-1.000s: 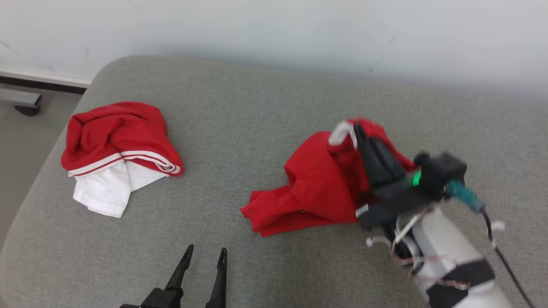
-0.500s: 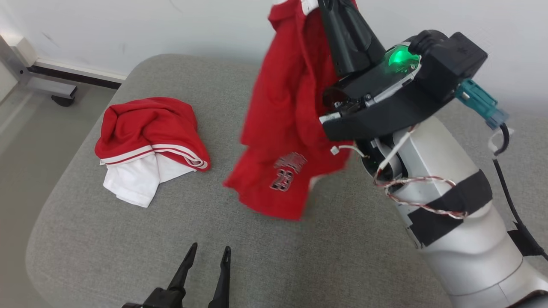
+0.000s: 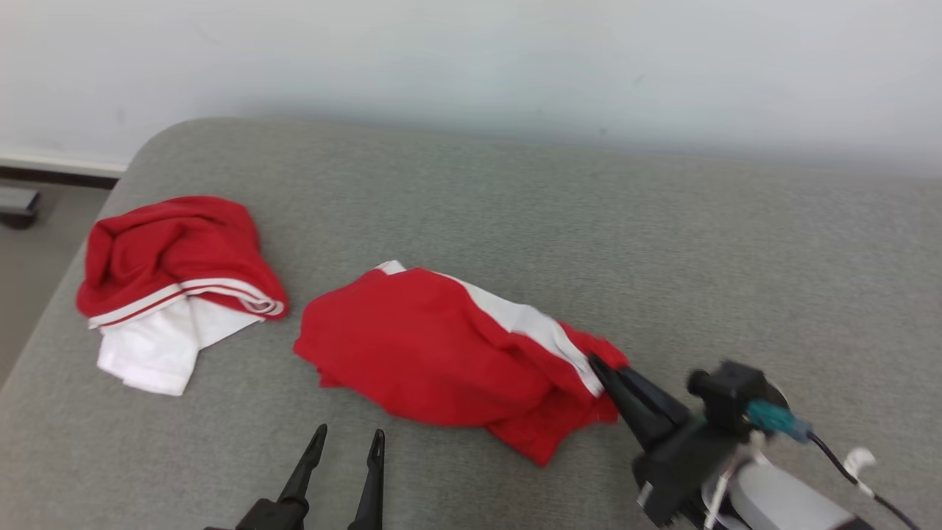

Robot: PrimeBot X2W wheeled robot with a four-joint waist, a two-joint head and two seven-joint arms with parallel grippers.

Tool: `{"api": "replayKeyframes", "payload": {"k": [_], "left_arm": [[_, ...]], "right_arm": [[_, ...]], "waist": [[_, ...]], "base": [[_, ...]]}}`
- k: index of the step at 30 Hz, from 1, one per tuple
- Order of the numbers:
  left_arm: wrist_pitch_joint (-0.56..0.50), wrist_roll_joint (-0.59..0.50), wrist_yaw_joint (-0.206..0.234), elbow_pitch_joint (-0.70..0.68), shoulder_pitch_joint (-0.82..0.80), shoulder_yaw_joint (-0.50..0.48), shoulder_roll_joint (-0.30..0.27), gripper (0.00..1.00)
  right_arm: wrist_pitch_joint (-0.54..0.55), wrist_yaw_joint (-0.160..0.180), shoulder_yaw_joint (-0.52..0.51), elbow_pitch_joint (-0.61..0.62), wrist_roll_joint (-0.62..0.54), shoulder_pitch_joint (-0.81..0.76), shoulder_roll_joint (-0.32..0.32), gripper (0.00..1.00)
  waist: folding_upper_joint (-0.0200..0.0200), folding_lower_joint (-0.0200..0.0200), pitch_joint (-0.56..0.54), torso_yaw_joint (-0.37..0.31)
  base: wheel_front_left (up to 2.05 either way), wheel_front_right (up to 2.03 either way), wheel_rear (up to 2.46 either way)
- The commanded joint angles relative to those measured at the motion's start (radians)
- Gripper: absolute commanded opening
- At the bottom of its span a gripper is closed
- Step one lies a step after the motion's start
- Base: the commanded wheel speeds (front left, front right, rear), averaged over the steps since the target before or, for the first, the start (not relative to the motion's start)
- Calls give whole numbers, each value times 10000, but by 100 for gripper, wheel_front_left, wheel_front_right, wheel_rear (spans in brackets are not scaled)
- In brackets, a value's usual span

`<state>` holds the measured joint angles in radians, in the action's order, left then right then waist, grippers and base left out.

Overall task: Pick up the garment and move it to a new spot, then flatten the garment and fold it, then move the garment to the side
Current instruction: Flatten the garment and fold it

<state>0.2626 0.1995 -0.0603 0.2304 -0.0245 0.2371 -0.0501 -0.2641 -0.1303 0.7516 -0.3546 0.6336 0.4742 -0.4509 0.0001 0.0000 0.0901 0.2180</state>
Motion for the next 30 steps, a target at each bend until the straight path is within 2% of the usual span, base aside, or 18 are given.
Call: {"api": "replayKeyframes", "payload": {"k": [1, 4, 7, 14, 15, 16, 17, 22, 30], "left_arm": [[34, -100, -18, 20, -74, -73, -5, 100], [34, -140, -65, 33, -153, -147, -5, 100], [34, -198, -59, 60, -189, -200, -5, 100], [34, -274, -145, 130, -342, -284, -3, 100], [34, -270, -153, 141, -364, -272, -3, 100], [34, -256, -168, 151, -398, -249, -5, 100], [34, -230, -156, 152, -443, -229, -5, 100], [34, -70, -168, 232, -648, -117, -5, 100], [34, 339, -184, 726, -1149, 199, -3, 100]], "right_arm": [[-5, -9, 25, -213, 398, -449, -218, 0], [-3, -9, 29, -567, 753, -1041, -537, 0], [-5, -9, -431, -872, 921, -1334, -717, 0], [-5, -9, -2377, -1298, -329, -811, -577, 1], [-3, -9, -2734, -1335, -619, -680, -454, 18], [-5, -9, -3075, -1366, -892, -572, -301, 49], [-3, -9, -3361, -1414, -1198, -478, -144, 100], [-3, -9, -4504, -1906, -2395, -478, 496, 100], [-3, -9, -5881, -2482, -3535, -1200, 1376, 100]], "waist": [[-1, 0, 49, -563], [-1, 0, 103, -822], [-1, 0, 121, -1031], [-1, 0, 175, -1348], [-1, 0, 186, -1386], [-1, 0, 204, -1418], [-1, 0, 212, -1449], [-1, 0, 47, -1589], [-1, 0, 97, -2139]], "base": [[0, 0, 0], [0, 0, 0], [0, 0, 0], [0, 0, 0], [0, 0, 0], [0, 0, 0], [0, 0, 0], [0, 0, 0], [0, 0, 0]]}}
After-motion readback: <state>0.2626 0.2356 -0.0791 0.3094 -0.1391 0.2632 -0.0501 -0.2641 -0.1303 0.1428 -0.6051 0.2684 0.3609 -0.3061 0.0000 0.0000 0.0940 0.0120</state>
